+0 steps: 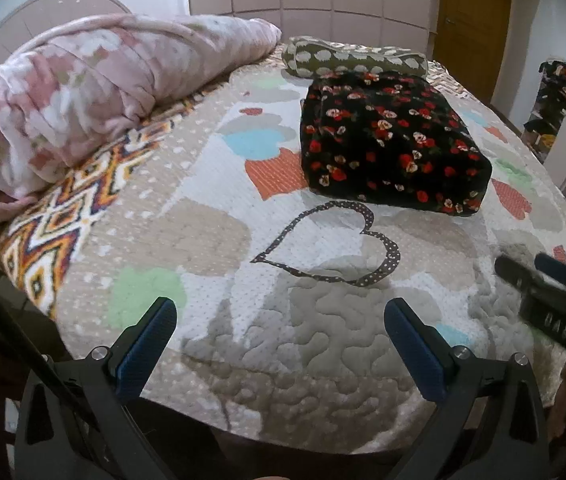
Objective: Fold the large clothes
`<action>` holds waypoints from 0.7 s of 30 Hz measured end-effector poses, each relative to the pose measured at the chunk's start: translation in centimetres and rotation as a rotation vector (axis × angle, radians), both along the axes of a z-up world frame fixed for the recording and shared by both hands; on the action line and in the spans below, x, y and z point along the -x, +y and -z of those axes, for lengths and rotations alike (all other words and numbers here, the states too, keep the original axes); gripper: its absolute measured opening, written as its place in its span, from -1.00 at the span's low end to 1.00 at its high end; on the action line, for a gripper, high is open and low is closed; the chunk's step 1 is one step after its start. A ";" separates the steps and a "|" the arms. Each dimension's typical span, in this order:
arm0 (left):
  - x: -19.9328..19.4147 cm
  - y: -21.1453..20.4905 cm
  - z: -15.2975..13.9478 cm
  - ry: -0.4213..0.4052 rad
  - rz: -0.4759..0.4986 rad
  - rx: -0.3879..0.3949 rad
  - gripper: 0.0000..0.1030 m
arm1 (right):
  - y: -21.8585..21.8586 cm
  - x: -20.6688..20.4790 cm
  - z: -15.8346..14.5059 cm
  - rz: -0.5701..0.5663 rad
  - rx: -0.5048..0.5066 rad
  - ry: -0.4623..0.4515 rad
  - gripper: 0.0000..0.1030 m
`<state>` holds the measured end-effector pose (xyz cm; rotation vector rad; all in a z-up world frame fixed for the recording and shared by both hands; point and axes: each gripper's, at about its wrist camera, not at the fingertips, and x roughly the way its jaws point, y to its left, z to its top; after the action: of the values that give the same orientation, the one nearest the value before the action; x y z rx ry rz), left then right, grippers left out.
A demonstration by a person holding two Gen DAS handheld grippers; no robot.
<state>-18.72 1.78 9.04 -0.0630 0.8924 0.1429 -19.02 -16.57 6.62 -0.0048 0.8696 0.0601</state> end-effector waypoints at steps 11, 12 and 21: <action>1.8 -0.2 -2.9 -0.077 -0.012 -0.028 1.00 | 2.1 4.3 -1.9 -0.041 0.063 -0.057 0.58; 1.8 -0.3 -2.9 -0.077 -0.012 -0.026 1.00 | 2.2 4.4 -1.9 -0.045 0.071 -0.058 0.58; 1.0 -2.1 -1.9 -0.015 0.058 -0.010 1.00 | 1.3 4.1 -1.3 -0.011 0.068 -0.039 0.59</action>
<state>-19.71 -0.35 10.92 -0.0283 0.8772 0.0928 -23.13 -15.28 7.92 -0.0747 0.8319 0.0407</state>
